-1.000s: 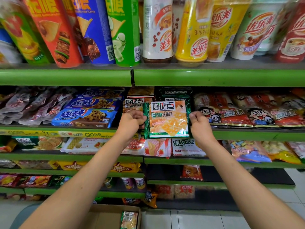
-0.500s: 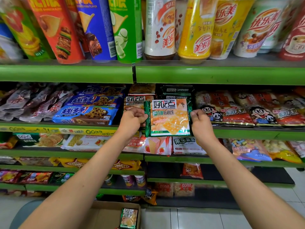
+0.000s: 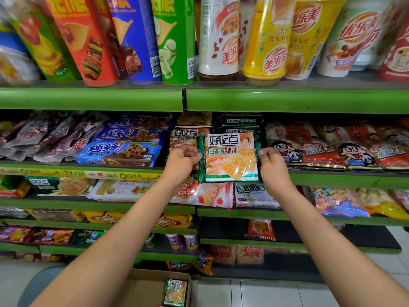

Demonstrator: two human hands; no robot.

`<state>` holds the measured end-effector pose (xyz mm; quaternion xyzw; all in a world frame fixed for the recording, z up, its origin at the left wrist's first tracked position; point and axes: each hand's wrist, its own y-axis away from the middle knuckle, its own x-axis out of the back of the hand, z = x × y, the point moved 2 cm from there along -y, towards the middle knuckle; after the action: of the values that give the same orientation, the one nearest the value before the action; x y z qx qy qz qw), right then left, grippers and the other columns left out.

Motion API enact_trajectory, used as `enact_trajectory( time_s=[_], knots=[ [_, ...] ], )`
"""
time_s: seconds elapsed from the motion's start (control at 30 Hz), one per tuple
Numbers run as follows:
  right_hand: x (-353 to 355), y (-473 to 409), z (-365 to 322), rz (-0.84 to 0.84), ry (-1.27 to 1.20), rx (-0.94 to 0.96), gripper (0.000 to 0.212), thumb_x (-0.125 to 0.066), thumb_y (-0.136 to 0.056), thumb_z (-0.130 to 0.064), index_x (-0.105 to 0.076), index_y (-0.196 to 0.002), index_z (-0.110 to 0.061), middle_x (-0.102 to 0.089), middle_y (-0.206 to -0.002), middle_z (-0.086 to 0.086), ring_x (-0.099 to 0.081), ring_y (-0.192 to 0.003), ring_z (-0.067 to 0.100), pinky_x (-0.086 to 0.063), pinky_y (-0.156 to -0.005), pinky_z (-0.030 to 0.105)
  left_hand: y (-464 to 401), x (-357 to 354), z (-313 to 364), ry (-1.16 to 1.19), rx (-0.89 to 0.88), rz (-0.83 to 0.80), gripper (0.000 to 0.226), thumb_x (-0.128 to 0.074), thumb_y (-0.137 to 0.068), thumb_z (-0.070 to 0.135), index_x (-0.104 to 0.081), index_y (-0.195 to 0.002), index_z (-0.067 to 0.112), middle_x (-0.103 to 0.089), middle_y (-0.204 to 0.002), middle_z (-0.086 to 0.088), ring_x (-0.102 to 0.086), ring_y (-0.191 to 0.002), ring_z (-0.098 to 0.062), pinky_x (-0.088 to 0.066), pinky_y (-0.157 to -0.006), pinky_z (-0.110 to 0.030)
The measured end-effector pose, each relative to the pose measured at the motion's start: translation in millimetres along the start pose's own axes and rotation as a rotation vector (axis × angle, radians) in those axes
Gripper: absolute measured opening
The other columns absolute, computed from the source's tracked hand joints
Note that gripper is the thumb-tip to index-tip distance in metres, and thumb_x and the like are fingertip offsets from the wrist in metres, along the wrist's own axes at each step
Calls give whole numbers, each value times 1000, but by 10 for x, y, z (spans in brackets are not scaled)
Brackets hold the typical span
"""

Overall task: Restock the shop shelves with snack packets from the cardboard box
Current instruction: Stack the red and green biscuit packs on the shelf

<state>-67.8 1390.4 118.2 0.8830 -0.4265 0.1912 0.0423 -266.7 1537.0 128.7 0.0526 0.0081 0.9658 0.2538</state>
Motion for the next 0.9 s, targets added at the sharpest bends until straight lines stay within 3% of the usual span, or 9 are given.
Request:
enact_trajectory(
  time_s=[0.2, 0.3, 0.4, 0.53, 0.63, 0.7, 0.8, 0.9],
  knots=[
    [-15, 4, -19, -5, -50, -29, 20, -39, -107, -23, -52, -91, -23, -55, -87, -5, -49, -80, 8, -37, -64, 27, 3, -9, 0, 14, 11, 16, 13, -64, -94, 3, -62, -90, 16, -60, -84, -1, -58, -65, -8, -52, -60, -18],
    [-9, -10, -28, -49, -200, -131, 20, -41, -106, -22, -55, -92, -27, -56, -100, -11, -49, -89, 6, -37, -74, 29, 14, -22, 41, 99, 46, 12, 14, -63, -92, -1, -63, -91, 13, -62, -85, -3, -58, -64, -7, -51, -54, -15],
    [10, -37, -89, -84, -342, -238, 10, -51, -102, -29, -57, -95, -26, -61, -114, -1, -55, -95, 15, -43, -75, 33, -5, -24, 122, 244, 117, 26, 16, -63, -90, -4, -64, -94, 11, -64, -87, -4, -60, -62, -6, -48, -49, -14],
    [-13, -47, -165, -154, -450, -301, 15, -64, -96, -30, -56, -101, -18, -65, -117, 9, -61, -109, 28, -54, -91, 47, -67, -42, 236, 365, 203, 67, 18, -55, -94, -7, -64, -95, 9, -66, -89, -6, -58, -74, -14, -49, -45, -14],
    [-10, -37, -187, -191, -479, -318, 21, -68, -93, -25, -54, -104, -14, -63, -121, 12, -62, -107, 27, -59, -74, 42, -63, -72, 291, 343, 204, 41, 17, -55, -95, -6, -62, -96, 10, -64, -90, -5, -59, -76, -13, -50, -47, -14],
    [14, -34, -182, -227, -561, -341, 24, -71, -91, -20, -54, -106, -11, -60, -120, 10, -60, -105, 24, -60, -59, 35, -41, -62, 342, 306, 171, -45, 18, -54, -96, -5, -62, -98, 10, -66, -85, -4, -63, -65, -9, -52, -49, -16],
    [73, -76, -152, -246, -606, -357, 30, -72, -89, -15, -54, -112, -9, -59, -123, 11, -61, -106, 27, -60, -57, 35, -85, 62, 439, 141, 115, -87, 18, -53, -97, -4, -63, -100, 10, -71, -76, -4, -67, -59, -13, -55, -49, -22],
    [104, -194, -187, -166, -550, -301, 23, -72, -89, -13, -56, -104, -19, -60, -122, 10, -60, -110, 29, -59, -56, 35, -263, 313, 584, -435, -38, 131, 12, -55, -96, 4, -67, -94, 4, -71, -88, -19, -67, -79, -30, -52, -61, -29]
  ],
)
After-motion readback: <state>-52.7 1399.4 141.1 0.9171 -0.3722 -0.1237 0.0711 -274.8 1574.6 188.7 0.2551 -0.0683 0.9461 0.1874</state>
